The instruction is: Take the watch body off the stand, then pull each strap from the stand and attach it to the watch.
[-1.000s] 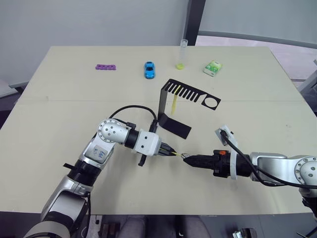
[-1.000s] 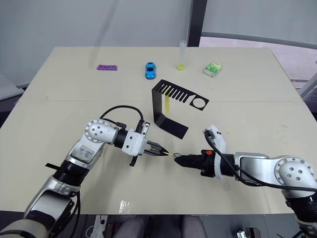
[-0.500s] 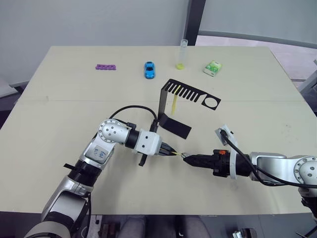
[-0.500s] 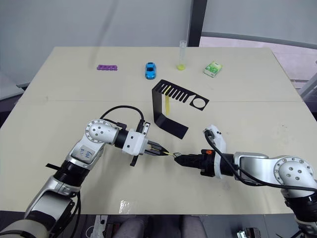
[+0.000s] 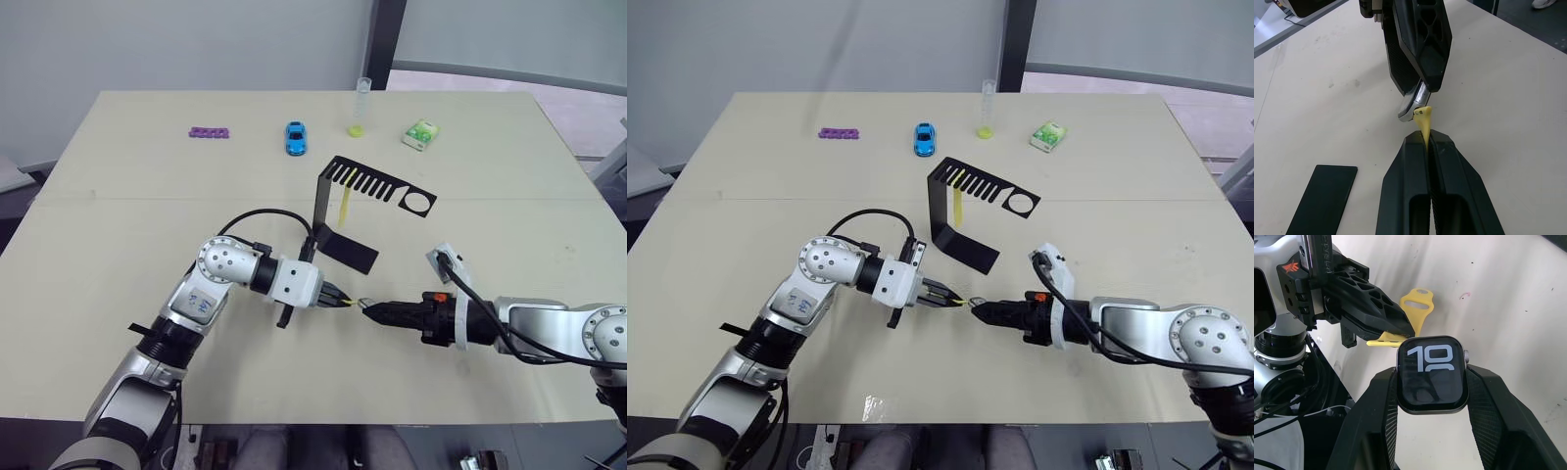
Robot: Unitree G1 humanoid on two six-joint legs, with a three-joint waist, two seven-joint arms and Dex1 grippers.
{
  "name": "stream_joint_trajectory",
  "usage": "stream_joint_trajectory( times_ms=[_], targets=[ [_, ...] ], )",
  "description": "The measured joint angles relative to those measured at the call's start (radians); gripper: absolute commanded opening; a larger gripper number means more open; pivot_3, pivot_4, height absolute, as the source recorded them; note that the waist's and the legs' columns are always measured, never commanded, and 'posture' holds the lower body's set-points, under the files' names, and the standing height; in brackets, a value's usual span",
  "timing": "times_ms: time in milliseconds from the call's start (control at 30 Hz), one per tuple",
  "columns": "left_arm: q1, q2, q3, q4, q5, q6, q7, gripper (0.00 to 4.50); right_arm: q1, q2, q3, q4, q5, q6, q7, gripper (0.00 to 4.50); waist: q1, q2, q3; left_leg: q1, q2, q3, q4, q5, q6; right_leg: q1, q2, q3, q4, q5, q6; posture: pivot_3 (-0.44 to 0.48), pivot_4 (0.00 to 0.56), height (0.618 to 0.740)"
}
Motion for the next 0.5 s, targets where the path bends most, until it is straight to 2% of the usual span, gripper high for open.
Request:
stream_joint_trajectory(
  times_ms=[500],
  targets=[
    [-0.001, -0.009, 0.000, 0.001, 0.009, 0.000, 0.016, 0.00, -0.015, -0.018, 0.000, 0.000, 0.000, 0.006, 0.000, 1.50, 0.000, 0.000, 0.000, 0.000, 0.000, 0.000, 0.000, 0.000, 0.000, 0.000, 0.000, 0.000, 0.000, 0.000, 0.000, 0.000, 0.150, 0.740]
  ],
)
